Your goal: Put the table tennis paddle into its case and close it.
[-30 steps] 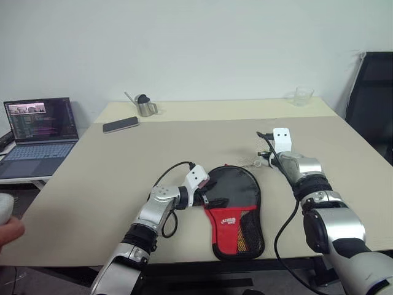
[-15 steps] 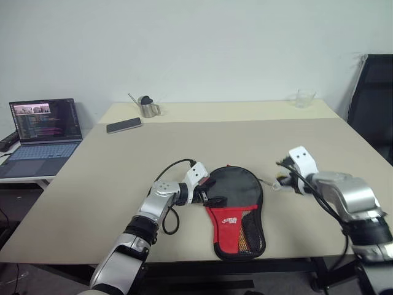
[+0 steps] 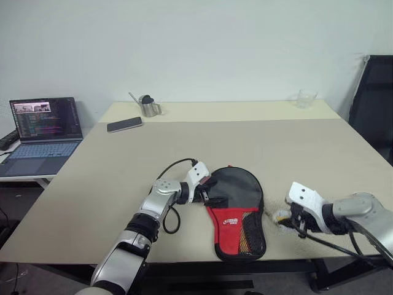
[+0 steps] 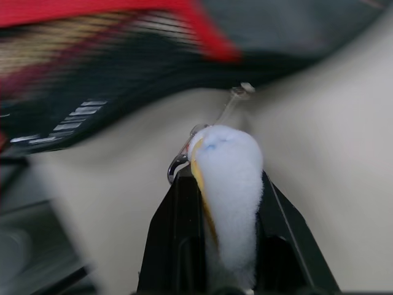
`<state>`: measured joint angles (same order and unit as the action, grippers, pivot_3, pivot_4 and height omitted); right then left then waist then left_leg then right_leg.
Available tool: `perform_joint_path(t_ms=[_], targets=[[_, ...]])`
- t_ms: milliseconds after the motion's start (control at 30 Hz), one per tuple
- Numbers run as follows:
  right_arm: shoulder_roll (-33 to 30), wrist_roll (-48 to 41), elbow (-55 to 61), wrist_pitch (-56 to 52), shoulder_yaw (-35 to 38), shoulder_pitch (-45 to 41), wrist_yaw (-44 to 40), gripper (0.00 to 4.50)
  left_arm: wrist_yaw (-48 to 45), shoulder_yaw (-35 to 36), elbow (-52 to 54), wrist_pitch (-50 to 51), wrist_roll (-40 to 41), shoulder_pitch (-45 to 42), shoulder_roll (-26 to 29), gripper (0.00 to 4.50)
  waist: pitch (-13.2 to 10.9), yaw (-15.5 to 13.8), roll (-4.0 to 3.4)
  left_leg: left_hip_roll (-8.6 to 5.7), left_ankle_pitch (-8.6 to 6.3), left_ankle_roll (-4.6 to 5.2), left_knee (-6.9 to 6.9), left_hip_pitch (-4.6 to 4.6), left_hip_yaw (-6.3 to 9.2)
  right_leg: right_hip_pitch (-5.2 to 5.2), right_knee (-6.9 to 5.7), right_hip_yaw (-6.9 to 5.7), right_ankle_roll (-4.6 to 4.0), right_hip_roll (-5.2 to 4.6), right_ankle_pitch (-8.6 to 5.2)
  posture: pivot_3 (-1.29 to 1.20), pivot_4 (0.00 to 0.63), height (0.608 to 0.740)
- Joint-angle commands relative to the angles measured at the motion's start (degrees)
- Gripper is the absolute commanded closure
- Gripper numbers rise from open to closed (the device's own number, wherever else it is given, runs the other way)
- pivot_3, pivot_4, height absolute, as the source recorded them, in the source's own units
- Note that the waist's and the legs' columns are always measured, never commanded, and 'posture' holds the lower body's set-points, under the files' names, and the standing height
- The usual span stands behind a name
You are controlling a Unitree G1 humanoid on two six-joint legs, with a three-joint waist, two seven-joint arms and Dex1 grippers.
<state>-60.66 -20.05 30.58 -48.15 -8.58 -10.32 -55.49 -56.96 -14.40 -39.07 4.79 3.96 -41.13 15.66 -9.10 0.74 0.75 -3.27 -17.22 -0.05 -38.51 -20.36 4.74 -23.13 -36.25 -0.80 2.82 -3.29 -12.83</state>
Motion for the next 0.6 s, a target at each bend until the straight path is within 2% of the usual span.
perform_joint_path(t_ms=[33, 267, 600], targets=[[-3.3, -4.7, 5.1, 6.3, 3.2, 5.2, -8.8, 4.09, 1.5, -3.1, -6.7, 2.7, -5.3, 2.9, 1.4, 0.0, 0.1, -0.3, 0.08, 0.01, 0.0, 0.0, 0.09, 0.0, 0.0, 0.01, 0.12, -0.01, 0.03, 0.0, 0.02, 0.0, 0.15, 0.74], [-3.9, -7.9, 6.6, 9.7, 3.8, 10.5, -13.9, 4.11, 1.7, -3.9, -7.3, 2.8, -5.6, 2.5, 1.0, 0.0, 0.2, -0.5, 0.36, 0.07, 0.0, -0.01, 0.38, 0.09, -0.04, 0.03, 0.31, 0.04, 0.04, -0.04, 0.03, 0.0, 0.15, 0.74], [-2.1, -6.4, 4.3, 8.4, 2.8, 8.9, -10.4, 4.11, 2.0, -4.4, -7.6, 2.7, -5.8, 2.4, 0.9, 0.0, 0.2, -0.7, 0.39, 0.07, 0.0, -0.02, 0.46, 0.11, -0.05, 0.02, 0.35, 0.04, 0.02, -0.07, 0.01, 0.0, 0.15, 0.74]])
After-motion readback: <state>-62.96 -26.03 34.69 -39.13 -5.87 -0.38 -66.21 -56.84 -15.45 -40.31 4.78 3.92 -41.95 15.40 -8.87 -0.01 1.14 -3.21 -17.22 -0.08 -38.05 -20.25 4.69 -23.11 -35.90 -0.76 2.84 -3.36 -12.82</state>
